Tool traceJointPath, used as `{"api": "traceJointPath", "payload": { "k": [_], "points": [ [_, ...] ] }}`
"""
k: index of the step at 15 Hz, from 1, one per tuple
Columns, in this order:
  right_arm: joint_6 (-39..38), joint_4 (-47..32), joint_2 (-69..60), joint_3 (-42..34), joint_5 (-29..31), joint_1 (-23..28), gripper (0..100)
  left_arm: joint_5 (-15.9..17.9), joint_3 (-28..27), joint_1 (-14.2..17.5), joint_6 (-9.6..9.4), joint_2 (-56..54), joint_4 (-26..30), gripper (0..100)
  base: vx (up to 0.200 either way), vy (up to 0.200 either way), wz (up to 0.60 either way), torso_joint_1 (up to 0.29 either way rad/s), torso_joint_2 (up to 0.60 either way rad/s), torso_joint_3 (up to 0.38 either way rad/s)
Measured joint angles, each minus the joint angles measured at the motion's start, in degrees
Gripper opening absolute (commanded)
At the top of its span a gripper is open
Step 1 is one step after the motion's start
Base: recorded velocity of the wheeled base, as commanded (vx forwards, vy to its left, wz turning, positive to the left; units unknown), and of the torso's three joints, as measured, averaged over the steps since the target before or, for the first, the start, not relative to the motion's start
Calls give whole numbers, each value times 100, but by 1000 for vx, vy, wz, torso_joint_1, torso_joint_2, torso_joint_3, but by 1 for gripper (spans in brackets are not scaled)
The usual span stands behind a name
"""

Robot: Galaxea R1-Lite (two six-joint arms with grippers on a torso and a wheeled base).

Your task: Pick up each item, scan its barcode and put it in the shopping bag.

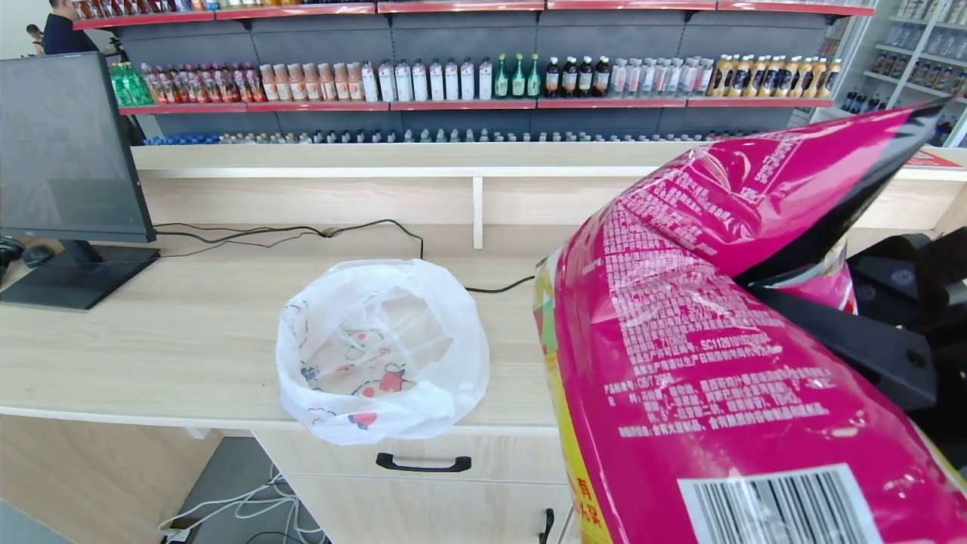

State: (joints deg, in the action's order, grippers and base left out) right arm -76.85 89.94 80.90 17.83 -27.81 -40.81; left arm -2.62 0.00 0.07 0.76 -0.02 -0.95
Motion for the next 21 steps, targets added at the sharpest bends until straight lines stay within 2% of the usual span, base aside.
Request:
{"api": "traceJointPath", "payload": {
  "k": [2,6,8,10,12,15,18,19,21],
  "points": [
    [424,0,88,90,11,226,0,0,0,0,0,0,0,100,0,0,0,0,0,0],
    [2295,-4,499,132,115,863,0,0,0,-2,-5,0,0,100,0,0,0,0,0,0],
    [3454,-112,617,118,510,973,0,0,0,0,0,0,2,100,0,0,0,0,0,0],
    [4023,-323,518,-56,881,957,0,0,0,2,-5,0,0,100,0,0,0,0,0,0],
    [5042,-1037,276,-279,929,1028,0,0,0,2,-2,0,0,100,0,0,0,0,0,0],
    [5556,-2815,-247,13,1070,1221,0,0,0,0,0,0,0,100,0,0,0,0,0,0],
    [6183,-4426,-601,1050,1862,1257,0,0,0,2,2,0,0,100,0,0,0,0,0,0],
    [6407,-4760,-658,1312,2264,1257,0,-2,0,2,0,0,2,100,0,0,0,0,0,0],
    [6869,-5121,-691,1574,2639,1262,0,0,0,0,0,0,0,100,0,0,0,0,0,0]
  ]
}}
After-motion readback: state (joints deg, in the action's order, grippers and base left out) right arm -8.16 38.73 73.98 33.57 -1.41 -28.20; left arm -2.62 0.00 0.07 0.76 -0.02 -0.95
